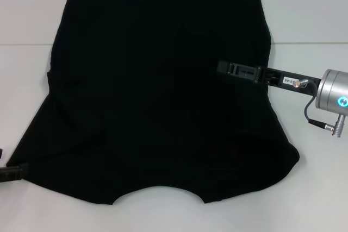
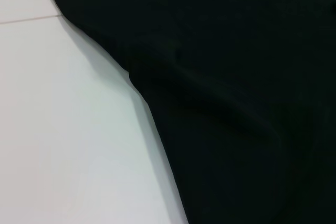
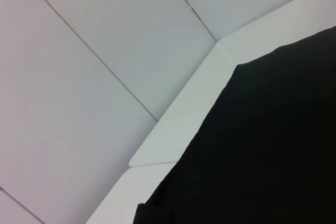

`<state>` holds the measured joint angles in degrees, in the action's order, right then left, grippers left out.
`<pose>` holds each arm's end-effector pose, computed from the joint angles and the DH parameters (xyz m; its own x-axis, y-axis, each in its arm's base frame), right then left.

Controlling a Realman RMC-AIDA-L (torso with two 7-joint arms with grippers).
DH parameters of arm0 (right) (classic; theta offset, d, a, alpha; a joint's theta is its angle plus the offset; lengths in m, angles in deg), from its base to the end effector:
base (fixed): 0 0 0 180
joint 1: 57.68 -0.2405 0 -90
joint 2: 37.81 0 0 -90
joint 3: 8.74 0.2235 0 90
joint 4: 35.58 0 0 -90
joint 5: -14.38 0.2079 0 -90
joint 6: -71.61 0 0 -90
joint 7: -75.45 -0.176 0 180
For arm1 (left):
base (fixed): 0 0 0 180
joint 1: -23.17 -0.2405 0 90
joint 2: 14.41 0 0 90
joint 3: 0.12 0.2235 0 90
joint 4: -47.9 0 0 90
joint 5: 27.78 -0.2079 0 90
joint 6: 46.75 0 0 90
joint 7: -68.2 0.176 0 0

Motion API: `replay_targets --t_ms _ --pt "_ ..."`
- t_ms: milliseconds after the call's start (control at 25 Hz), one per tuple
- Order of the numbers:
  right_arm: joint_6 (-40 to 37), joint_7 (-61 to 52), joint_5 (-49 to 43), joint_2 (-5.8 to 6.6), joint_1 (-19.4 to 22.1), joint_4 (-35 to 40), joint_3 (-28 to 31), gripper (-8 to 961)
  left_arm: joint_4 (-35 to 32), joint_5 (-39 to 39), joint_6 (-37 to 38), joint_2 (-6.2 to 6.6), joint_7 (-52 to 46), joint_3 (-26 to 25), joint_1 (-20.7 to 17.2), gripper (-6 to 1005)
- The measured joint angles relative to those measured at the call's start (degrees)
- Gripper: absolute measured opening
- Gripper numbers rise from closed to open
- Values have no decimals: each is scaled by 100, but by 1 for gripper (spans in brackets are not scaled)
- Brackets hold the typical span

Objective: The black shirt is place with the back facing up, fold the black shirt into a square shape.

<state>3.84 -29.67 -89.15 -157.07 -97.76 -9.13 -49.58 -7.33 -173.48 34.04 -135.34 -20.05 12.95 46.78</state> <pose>0.1965 0.3973 -0.0294 0.3705 -0.6445 -0.6688 -0.8543 -0.5190 0.0269 -0.3668 0.2921 0.0705 0.6777 0.6571 0.3300 0.7078 -0.4614 -0.5348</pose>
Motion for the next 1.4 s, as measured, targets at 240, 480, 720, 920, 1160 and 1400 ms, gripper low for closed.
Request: replay_targets --t_ms 240,480,720,920,1160,1400 --pt "34 1 0 0 7 0 3 884 25 -70 -34 -6 -16 61 20 904" --pt "44 1 0 5 15 0 3 884 30 -98 -33 -10 -30 78 22 904" --pt "46 1 0 8 26 0 9 885 29 -126 7 -49 -47 287 17 904" --pt "38 1 0 9 36 0 8 884 30 -126 17 -61 -49 348 27 904" --pt "30 1 12 9 53 0 6 885 17 -86 265 -62 -49 354 60 902" --pt "14 1 15 11 54 0 6 885 -1 -80 450 -57 -51 354 140 899"
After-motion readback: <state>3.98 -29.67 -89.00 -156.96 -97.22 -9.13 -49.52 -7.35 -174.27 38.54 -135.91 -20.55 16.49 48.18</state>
